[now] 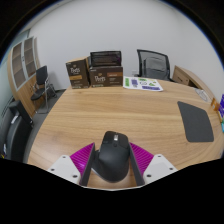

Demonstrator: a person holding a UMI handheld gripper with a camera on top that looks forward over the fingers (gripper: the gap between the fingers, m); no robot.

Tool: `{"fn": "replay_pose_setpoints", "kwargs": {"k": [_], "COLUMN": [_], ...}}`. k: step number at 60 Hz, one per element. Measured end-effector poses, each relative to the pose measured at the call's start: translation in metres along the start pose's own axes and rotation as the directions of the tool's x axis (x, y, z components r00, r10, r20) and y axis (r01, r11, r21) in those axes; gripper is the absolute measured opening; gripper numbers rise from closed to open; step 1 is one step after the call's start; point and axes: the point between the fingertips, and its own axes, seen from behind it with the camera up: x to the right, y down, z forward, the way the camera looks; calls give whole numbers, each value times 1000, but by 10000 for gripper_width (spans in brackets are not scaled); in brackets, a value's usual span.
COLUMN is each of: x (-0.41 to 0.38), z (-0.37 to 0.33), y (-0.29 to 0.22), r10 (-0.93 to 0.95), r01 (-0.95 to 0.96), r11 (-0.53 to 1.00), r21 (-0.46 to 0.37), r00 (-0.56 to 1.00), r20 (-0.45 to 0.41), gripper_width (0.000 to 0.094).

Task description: Arrange mouse

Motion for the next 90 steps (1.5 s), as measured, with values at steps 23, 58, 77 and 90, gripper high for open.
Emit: {"fn": "replay_pose_setpoints", "kwargs": {"k": [23,58,77,90], "x": [2,161,353,402], "z": [-2,-76,-51,-5], "y": [-3,-128,-122,-76], "r10": [10,85,177,208], "r01": [-10,-65,-135,-182], "r11": [1000,985,977,976], "r21": [5,157,162,116], "r00": [1000,989,943,940], "r20": [-6,-119,-280,-270], "gripper_width": [374,372,373,371]}}
